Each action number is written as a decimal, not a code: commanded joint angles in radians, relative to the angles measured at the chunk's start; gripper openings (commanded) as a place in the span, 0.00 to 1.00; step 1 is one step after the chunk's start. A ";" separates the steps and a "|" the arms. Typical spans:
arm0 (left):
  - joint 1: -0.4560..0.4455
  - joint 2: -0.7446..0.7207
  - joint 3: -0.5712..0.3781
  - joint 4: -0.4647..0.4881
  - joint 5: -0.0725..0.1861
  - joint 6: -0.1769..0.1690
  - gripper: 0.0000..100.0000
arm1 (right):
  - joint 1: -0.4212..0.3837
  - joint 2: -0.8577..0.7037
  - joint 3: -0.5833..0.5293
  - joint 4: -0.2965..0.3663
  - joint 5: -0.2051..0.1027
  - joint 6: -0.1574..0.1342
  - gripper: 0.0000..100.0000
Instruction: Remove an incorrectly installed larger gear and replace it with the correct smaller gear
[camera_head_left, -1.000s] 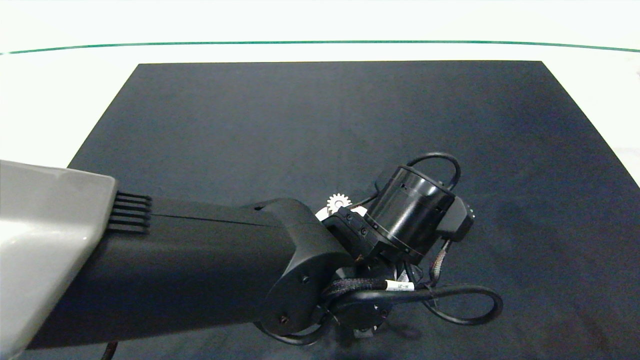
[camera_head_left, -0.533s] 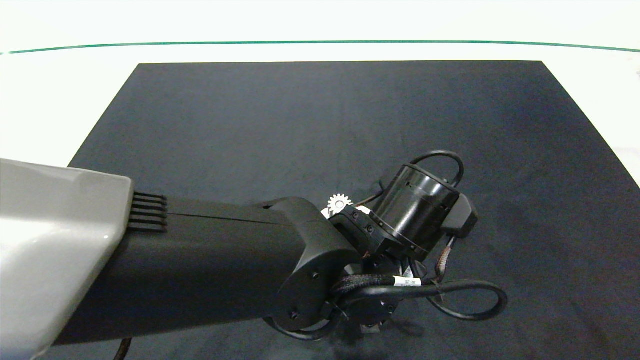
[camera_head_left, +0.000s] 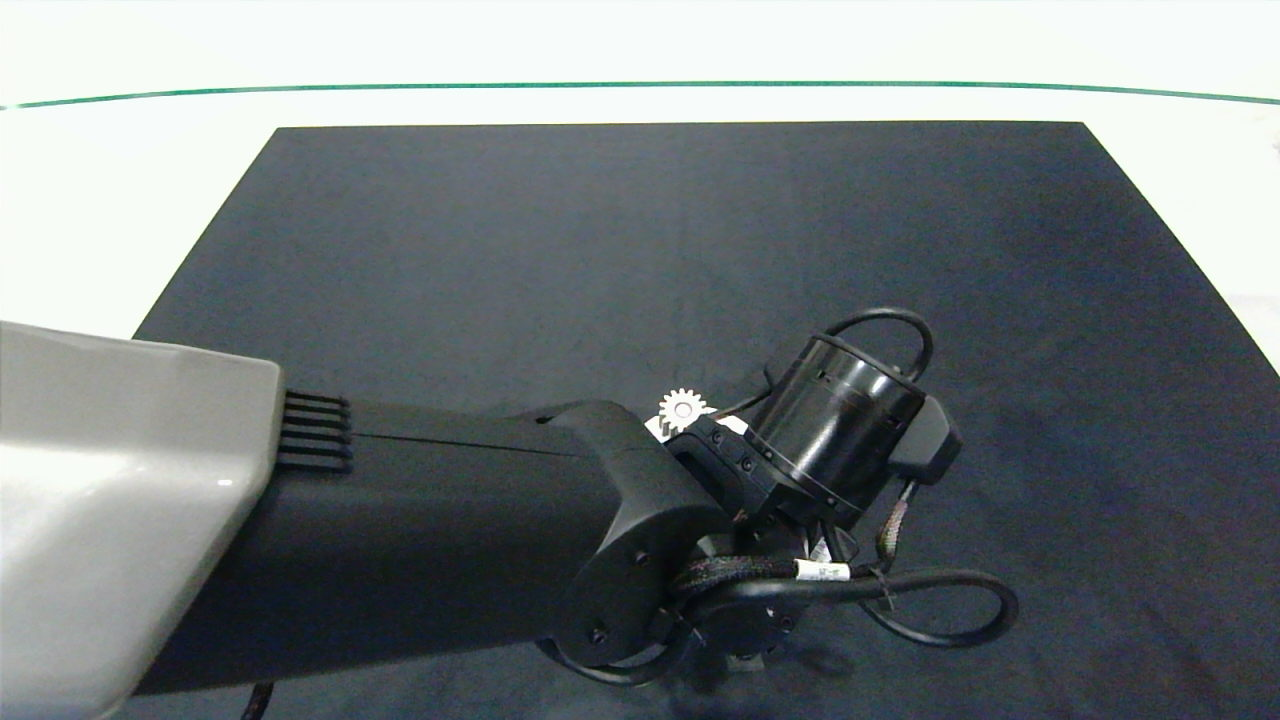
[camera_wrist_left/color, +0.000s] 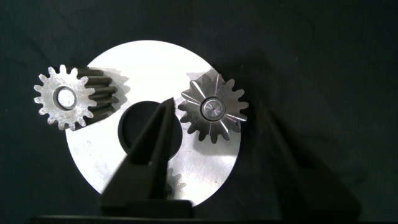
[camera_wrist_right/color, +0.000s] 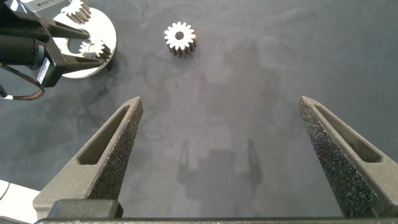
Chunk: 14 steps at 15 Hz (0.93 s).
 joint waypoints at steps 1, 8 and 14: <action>0.002 -0.006 0.008 0.004 0.004 0.001 1.00 | 0.000 0.000 -0.001 0.002 -0.001 -0.001 1.00; 0.085 -0.244 0.219 0.007 0.006 -0.048 1.00 | -0.125 -0.025 -0.027 0.004 -0.010 -0.002 1.00; 0.299 -0.581 0.451 0.010 0.006 -0.045 1.00 | -0.316 -0.069 -0.076 0.169 -0.016 -0.007 1.00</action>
